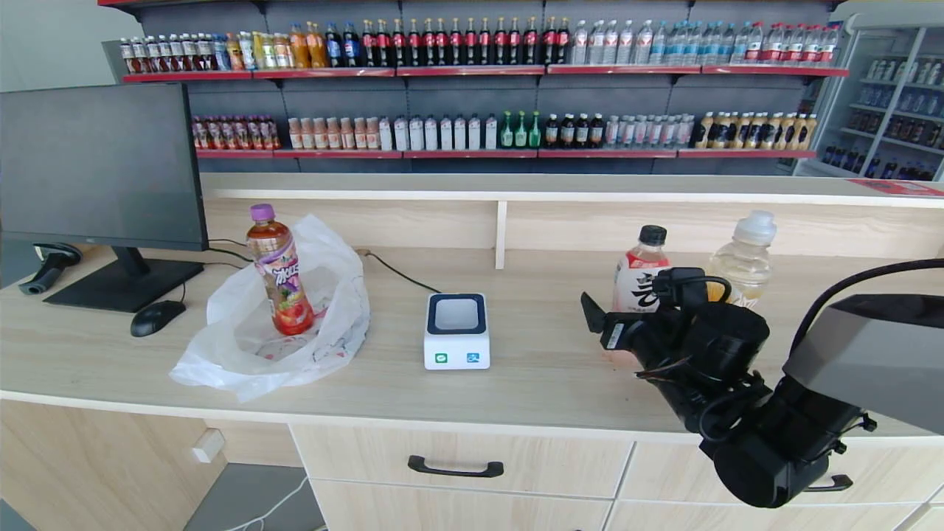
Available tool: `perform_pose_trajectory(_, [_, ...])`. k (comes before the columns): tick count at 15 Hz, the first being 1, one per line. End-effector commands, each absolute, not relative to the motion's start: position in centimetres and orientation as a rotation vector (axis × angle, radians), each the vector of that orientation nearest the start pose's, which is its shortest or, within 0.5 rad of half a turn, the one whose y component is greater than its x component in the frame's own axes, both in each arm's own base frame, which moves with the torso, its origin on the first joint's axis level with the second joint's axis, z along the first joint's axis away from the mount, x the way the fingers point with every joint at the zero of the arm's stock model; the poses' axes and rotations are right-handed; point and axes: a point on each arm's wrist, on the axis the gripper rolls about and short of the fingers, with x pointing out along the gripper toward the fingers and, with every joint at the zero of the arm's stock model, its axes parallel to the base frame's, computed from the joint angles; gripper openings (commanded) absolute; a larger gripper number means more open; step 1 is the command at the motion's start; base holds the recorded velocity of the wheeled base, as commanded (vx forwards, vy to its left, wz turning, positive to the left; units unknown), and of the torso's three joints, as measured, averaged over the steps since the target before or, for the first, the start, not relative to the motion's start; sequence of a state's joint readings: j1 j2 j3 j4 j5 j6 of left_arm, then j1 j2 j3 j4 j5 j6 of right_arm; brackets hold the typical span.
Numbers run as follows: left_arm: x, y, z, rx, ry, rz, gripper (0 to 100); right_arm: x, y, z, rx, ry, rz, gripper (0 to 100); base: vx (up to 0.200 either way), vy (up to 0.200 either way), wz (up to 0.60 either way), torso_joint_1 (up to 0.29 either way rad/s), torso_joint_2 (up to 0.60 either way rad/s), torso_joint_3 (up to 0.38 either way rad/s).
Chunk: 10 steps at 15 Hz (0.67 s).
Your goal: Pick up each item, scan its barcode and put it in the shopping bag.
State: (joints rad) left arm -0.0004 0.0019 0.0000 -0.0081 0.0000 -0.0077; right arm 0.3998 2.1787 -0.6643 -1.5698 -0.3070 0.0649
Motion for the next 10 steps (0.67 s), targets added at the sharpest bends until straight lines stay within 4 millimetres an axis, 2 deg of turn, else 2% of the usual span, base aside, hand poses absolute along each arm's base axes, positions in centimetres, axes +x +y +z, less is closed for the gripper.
perform_pose_trajectory(1, [-2.3,0.0,7.6,-0.008,-0.008,0.000,100,34.1,13.6,7.2,0.081,-0.039,0.092,100,0.000,0.000,0.00,0.000,0.00,0.000])
perform_pose_trajectory(5, [-2.3,0.0,7.6,-0.008,-0.008,0.000,100,35.0,13.9,7.3,0.091,-0.066,0.090,100,0.000,0.000,0.00,0.000,0.00,0.000])
perform_pose_trajectory(10, [-2.3,0.0,7.6,-0.008,-0.008,0.000,100,35.0,13.5,7.5,0.093,-0.068,0.079,100,0.000,0.000,0.00,0.000,0.00,0.000])
